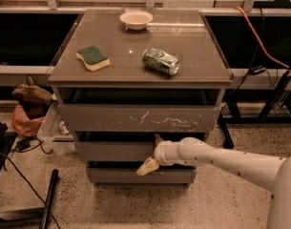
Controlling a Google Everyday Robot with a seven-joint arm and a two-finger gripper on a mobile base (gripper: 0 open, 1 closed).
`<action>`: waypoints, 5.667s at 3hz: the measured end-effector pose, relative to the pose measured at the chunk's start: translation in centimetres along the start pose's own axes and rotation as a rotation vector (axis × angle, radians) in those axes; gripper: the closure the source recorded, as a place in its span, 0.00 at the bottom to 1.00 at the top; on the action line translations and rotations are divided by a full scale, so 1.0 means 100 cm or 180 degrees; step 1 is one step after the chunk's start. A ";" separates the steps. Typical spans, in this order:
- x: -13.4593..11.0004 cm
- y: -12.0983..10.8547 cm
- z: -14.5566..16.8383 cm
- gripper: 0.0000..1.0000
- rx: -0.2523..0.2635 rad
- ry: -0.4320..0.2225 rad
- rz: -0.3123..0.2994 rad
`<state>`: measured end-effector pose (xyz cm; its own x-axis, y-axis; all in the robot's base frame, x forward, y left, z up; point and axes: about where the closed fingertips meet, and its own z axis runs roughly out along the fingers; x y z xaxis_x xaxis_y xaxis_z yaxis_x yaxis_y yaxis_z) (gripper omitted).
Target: Open middle drawer
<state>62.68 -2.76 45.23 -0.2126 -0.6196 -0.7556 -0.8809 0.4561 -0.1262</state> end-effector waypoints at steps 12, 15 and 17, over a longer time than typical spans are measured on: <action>0.024 0.038 0.020 0.00 -0.0517 0.0573 -0.0091; 0.021 0.074 0.007 0.00 -0.0689 0.0591 -0.0050; 0.021 0.082 0.004 0.00 -0.0762 0.0583 -0.0029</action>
Offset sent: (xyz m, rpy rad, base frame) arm 0.0435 0.0294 -0.0286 -0.1805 0.0350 0.0554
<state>55.20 -0.05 42.30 -0.2578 -0.7378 -0.6239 -0.9531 0.3000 0.0391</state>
